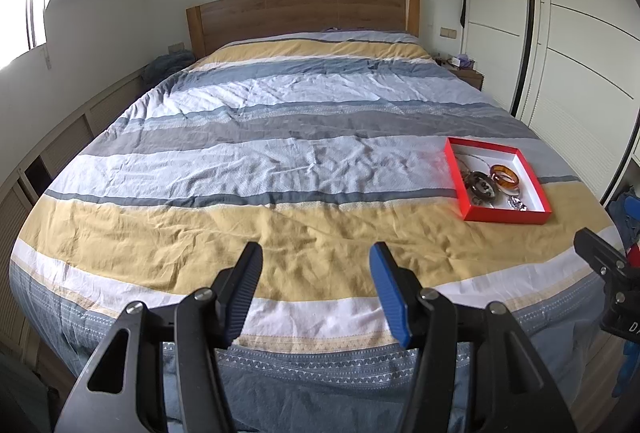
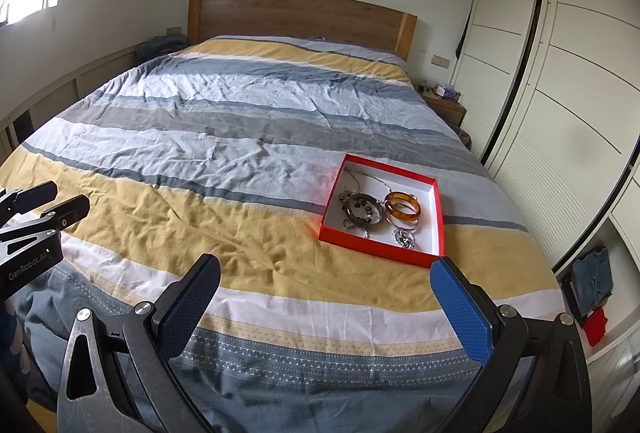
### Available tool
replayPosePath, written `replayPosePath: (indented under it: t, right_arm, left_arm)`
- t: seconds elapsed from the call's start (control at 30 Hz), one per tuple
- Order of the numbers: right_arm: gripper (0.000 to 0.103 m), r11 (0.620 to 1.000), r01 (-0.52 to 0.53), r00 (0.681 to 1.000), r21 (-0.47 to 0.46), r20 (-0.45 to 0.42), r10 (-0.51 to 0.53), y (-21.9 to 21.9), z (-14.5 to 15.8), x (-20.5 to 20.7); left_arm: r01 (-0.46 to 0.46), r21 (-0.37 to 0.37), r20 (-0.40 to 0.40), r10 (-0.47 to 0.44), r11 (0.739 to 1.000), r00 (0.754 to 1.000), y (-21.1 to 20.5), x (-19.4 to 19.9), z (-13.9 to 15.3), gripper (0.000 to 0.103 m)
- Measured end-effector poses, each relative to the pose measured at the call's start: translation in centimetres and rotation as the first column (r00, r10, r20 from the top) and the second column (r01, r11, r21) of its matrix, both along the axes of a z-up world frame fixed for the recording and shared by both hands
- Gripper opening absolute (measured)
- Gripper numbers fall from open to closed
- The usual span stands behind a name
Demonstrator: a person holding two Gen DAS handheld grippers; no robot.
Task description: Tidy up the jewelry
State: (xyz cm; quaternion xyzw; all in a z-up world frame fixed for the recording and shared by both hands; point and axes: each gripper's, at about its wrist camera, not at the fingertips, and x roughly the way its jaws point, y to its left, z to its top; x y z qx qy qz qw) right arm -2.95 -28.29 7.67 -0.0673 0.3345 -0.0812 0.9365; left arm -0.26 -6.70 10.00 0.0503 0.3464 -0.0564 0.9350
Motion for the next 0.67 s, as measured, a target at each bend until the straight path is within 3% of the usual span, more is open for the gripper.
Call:
replayPosePath:
  t: [0.67]
  right_arm:
    - [0.103, 1.000, 0.004, 1.000, 0.022, 0.003, -0.004, 0.8, 0.6, -1.2]
  left_arm:
    - [0.006, -0.011, 0.034, -0.006, 1.000, 0.999, 1.0, -1.8, 1.2, 0.054]
